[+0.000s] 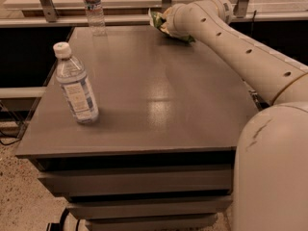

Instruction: Move green jalapeno chip bag near blue plastic bottle

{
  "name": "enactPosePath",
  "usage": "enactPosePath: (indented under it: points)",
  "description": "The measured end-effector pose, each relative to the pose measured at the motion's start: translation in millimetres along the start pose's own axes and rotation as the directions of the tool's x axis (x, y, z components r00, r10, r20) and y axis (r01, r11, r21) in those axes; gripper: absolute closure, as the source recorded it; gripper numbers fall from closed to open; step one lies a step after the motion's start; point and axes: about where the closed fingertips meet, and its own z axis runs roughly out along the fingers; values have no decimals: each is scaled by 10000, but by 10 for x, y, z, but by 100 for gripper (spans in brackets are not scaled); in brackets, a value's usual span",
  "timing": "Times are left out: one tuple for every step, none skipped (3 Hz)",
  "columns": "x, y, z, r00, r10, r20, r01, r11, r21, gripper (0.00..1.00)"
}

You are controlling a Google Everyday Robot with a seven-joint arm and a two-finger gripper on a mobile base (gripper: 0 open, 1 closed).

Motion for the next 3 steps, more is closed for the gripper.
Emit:
enactPosePath:
  points:
    - [48,72,-16,9998,164,-121,-165,9998,-74,97]
    - [63,116,-74,9993,336,-185,-337,9994,-47,100]
    - [6,133,-241,9988,482,-43,-482,9988,130,100]
